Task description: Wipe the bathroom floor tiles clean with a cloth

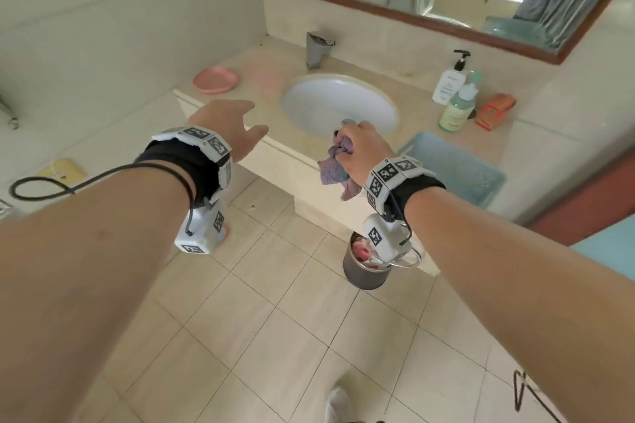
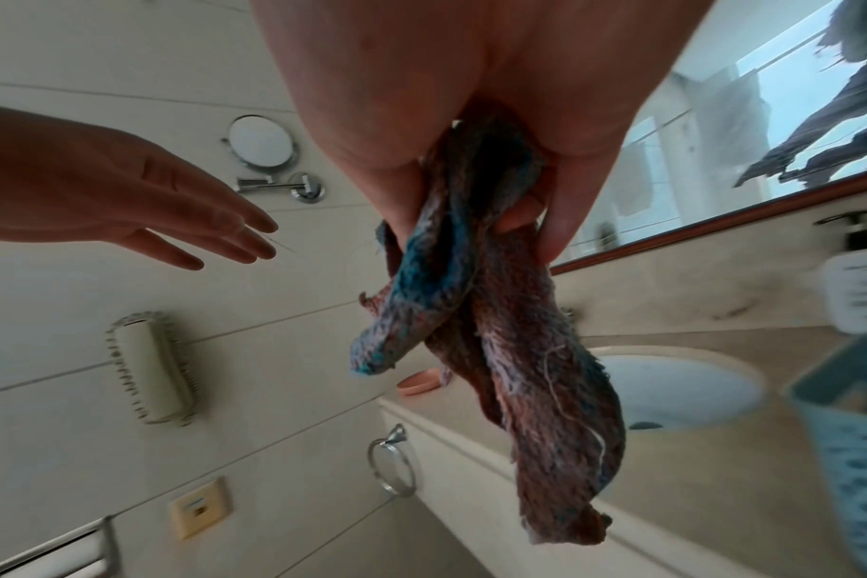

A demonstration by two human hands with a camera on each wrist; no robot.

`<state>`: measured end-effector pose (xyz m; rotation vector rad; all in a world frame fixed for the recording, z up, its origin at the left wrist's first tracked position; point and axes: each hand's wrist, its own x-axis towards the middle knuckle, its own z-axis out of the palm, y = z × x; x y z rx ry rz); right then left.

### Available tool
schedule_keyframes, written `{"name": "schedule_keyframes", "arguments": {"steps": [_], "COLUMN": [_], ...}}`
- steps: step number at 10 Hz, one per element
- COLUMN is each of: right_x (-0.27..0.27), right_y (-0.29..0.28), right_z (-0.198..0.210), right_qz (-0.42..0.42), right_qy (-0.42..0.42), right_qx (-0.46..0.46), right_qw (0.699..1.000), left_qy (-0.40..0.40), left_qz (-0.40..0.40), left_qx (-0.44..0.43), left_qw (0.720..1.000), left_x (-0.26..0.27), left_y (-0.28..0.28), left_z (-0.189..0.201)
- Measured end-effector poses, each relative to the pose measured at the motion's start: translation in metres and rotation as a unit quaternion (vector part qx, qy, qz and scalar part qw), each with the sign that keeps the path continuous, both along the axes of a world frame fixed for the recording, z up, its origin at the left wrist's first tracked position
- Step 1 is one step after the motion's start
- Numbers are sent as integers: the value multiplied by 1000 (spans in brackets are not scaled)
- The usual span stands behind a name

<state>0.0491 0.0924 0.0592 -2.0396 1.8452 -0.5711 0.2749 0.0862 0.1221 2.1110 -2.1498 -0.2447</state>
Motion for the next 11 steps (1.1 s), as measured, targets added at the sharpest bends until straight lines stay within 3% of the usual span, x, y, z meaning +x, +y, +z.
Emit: {"name": "schedule_keyframes", "arguments": {"steps": [2,4,8,11], "right_x": [-111,-181,-215,-210], "right_y": [-22,-27,-52,-76], "right_z": [-3,-19,-46,-60], "right_qz": [-90,-170,-247,-318], "right_qy": [1,-16,-4,61], "right_qx": [2,4,25,157], "right_qw": [996,985,969,933], "left_qy": [3,-2,-5,13], "left_qz": [-77,-125,-161,-208], "left_qx": [-2,-3,8,13], "left_qw": [997,992,987,978], "left_x": [-101,-162,-186,-179], "left_y": [-45,-72,-122,-182], "left_z": [-3,-9,-32,-55]}}
